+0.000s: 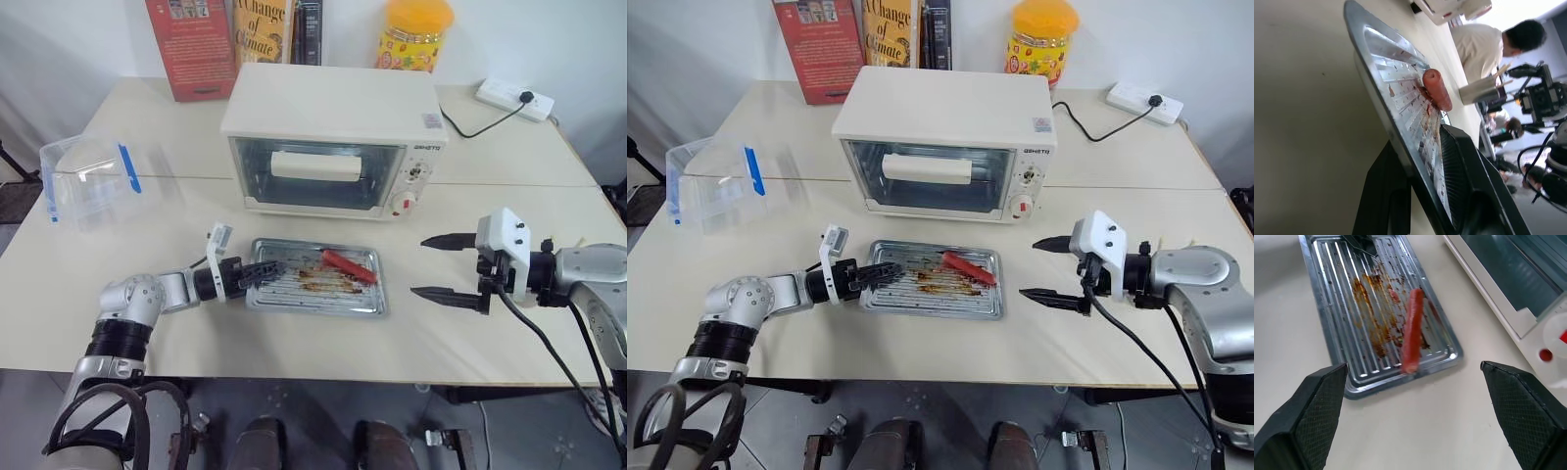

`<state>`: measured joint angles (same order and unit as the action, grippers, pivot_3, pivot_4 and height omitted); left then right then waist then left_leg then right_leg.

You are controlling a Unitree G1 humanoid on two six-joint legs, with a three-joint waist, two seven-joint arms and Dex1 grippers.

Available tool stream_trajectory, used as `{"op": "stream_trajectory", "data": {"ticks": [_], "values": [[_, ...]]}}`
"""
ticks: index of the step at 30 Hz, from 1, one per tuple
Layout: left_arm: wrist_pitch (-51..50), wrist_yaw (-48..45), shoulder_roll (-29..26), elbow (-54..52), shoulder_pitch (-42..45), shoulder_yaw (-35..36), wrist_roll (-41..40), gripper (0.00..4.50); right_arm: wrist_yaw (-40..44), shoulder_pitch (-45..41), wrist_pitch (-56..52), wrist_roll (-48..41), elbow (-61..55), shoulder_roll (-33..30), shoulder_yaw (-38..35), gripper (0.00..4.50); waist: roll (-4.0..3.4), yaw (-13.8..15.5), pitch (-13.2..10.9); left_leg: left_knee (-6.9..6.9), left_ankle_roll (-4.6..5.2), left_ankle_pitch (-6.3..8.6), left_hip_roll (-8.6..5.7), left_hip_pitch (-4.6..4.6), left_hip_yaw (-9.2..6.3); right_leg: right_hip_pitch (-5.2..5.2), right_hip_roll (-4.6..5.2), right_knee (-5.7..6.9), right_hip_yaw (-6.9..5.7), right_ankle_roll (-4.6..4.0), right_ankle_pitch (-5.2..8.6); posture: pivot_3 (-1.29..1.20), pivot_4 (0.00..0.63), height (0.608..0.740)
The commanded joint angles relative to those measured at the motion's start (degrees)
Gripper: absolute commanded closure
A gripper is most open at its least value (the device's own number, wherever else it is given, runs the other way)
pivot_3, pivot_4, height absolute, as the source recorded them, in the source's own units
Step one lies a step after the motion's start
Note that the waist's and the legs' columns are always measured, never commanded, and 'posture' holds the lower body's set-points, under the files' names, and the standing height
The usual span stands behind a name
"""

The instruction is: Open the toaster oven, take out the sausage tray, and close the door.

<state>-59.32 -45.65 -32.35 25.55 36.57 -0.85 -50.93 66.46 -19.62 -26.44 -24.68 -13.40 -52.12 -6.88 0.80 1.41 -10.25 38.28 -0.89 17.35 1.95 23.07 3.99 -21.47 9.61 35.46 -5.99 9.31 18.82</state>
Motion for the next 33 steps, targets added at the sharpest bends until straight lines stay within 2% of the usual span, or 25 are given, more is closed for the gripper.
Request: {"op": "stream_trajectory", "data": {"ticks": [1, 7, 10, 16, 19, 24, 28, 33], "values": [[-1.03, -2.97, -0.01, 1.91, 0.73, -0.11, 3.33, 2.47, -0.3, 0.2, 0.0, -0.86, -1.71, -1.31, -1.75, 0.0, 0.0, -0.04, 0.0, 0.0, 0.0, 0.0, 0.0, 0.0, 0.0, 0.0, 0.0, 0.02, 0.0, 0.0, 0.0, 0.0, 0.15, 0.74], [-0.23, -6.17, -3.64, 2.21, 1.17, 1.83, 7.15, 0.83, -0.11, -0.73, 0.52, -0.65, -0.62, -1.03, -0.86, 0.0, 0.0, -0.08, 0.0, 0.04, 0.0, -0.01, 0.01, -0.01, -0.01, 0.0, 0.0, 0.08, 0.01, 0.0, 0.0, 0.0, 0.15, 0.74], [1.93, -8.3, -7.71, 3.16, 1.48, 2.87, 9.17, 0.04, 1.26, -0.85, 1.88, -0.08, 0.81, -1.03, 0.07, 0.0, -0.01, -0.74, 0.0, 0.01, -0.03, -0.05, 0.03, -0.06, -0.01, 0.0, 0.0, 0.12, 0.01, -0.01, 0.0, 0.0, 0.15, 0.74], [8.33, -14.6, -15.43, 2.28, 1.14, 4.31, 13.54, 0.02, 2.57, -2.15, 3.84, 1.04, 3.47, -0.74, 1.45, 0.0, 0.0, -1.53, 0.0, -0.08, -0.03, -0.05, 0.03, -0.05, 0.02, -0.09, 0.0, 0.14, 0.01, -0.01, 0.0, 0.0, 0.15, 0.74], [23.77, -18.85, -17.4, -0.45, -2.88, 10.04, 15.71, 0.02, 3.16, -2.91, 4.63, 1.33, 4.69, -0.72, 1.88, 0.0, -0.01, -1.48, 0.0, -0.09, -0.01, -0.04, 0.03, -0.01, 0.02, -0.1, 0.01, 0.08, 0.01, 0.0, 0.0, 0.0, 0.15, 0.74], [43.05, -24.03, -16.37, -2.41, -8.78, 16.86, 17.63, 0.02, 5.08, -2.8, 6.39, 2.67, 6.75, -1.23, 3.31, 0.0, 0.0, -1.23, -0.01, -0.05, -0.01, -0.04, 0.04, 0.03, 0.0, -0.1, 0.0, 0.09, -0.03, 0.0, 0.0, 0.0, 0.15, 0.74], [52.08, -33.37, -19.93, 0.97, -12.97, 14.42, 22.57, 0.02, 6.25, -2.29, 9.28, 5.56, 9.53, -1.83, 5.21, 0.0, -0.01, -1.45, -0.01, -0.08, -0.01, -0.03, 0.04, 0.02, 0.03, -0.11, 0.01, 0.07, -0.03, 0.0, 0.0, 0.0, 0.15, 0.74], [57.79, -38.26, -22.21, 6.0, -14.13, 12.39, 26.97, 0.02, 5.69, 0.31, 13.38, 9.1, 11.45, -2.23, 6.19, 0.0, -0.02, -1.44, -0.02, -0.1, 0.01, -0.03, 0.04, 0.02, 0.06, -0.14, 0.01, 0.08, -0.03, 0.0, 0.0, 0.0, 0.15, 0.74]]}}
